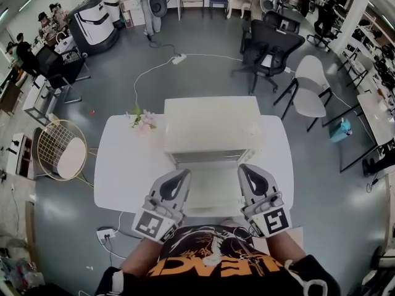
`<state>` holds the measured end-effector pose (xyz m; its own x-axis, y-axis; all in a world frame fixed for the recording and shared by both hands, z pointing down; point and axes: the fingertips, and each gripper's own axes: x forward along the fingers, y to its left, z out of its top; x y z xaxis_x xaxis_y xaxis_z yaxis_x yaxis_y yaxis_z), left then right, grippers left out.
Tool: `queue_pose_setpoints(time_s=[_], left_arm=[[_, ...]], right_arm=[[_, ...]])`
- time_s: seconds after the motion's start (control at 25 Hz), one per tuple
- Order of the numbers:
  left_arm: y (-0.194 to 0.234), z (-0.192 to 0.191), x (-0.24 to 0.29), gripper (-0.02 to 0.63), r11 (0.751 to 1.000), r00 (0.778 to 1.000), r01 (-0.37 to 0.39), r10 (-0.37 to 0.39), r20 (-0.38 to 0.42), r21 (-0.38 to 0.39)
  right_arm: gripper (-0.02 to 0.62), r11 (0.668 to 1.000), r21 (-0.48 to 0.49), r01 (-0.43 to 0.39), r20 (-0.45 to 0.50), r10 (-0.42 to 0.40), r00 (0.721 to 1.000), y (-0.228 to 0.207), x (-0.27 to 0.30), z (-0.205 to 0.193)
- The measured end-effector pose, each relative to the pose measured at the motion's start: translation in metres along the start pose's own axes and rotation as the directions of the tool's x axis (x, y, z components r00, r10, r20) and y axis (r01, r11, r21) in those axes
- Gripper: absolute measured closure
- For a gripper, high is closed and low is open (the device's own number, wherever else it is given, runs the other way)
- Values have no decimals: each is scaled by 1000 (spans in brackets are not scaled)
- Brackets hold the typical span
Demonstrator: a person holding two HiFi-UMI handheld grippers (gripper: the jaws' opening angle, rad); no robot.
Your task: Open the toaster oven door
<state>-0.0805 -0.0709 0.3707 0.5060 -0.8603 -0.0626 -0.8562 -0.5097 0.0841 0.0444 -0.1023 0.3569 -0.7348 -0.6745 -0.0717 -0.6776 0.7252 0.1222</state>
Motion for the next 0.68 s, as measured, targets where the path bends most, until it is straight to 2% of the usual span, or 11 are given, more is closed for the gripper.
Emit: queue_pose_setpoints(time_s=[0.68], left_arm=[[0, -8, 5, 591, 1000, 1000, 6, -7, -25, -11]], right_arm=[[583, 1000, 2, 1, -37, -1, 999, -5, 1, -6]])
